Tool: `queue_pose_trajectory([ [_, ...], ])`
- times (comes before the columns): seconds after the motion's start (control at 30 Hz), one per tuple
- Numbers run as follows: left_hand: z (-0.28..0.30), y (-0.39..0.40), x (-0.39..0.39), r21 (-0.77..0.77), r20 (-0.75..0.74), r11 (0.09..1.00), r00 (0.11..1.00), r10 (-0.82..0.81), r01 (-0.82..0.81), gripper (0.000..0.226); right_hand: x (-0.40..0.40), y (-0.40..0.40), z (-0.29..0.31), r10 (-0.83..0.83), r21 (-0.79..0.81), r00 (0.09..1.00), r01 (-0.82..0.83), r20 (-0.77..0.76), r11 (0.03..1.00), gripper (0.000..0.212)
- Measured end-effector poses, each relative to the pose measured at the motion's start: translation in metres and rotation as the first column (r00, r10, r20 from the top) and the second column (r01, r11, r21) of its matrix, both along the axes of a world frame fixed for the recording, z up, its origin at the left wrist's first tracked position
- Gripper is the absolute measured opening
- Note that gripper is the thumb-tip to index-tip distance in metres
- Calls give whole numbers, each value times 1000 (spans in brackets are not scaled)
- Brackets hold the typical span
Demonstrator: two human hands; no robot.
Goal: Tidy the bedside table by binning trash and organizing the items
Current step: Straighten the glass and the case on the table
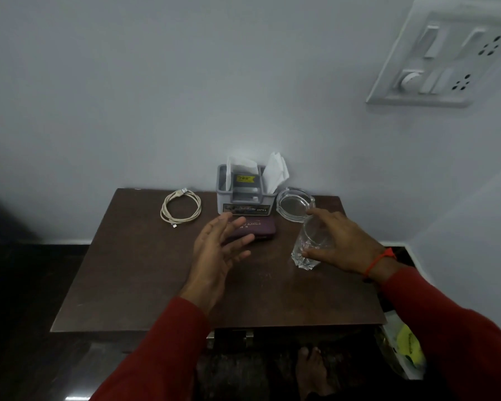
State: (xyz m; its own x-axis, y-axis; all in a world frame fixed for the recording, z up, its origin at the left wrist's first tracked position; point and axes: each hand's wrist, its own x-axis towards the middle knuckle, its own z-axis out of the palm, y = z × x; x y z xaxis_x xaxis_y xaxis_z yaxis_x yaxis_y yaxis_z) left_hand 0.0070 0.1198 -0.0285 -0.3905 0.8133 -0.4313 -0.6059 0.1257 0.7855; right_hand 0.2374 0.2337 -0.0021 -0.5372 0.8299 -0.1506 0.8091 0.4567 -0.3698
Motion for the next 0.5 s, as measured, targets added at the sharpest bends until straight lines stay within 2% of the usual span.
queue_pose_trajectory([
  [0.13, -2, 2, -1, -3, -1, 1000, 1000, -5, 5, 36, 1, 10, 1, -27, 26, 997, 29, -70, 999, 86],
  [0.3, -3, 2, -2, -6, 7, 1000, 1000, 7, -7, 38, -4, 39, 31, -33, 117, 992, 47, -120, 992, 77],
  [0.5, -3, 2, -4, 2, 27, 1000, 1000, 2, -2, 38, -30, 86, 51, -75, 178, 988, 98, -133, 979, 82],
])
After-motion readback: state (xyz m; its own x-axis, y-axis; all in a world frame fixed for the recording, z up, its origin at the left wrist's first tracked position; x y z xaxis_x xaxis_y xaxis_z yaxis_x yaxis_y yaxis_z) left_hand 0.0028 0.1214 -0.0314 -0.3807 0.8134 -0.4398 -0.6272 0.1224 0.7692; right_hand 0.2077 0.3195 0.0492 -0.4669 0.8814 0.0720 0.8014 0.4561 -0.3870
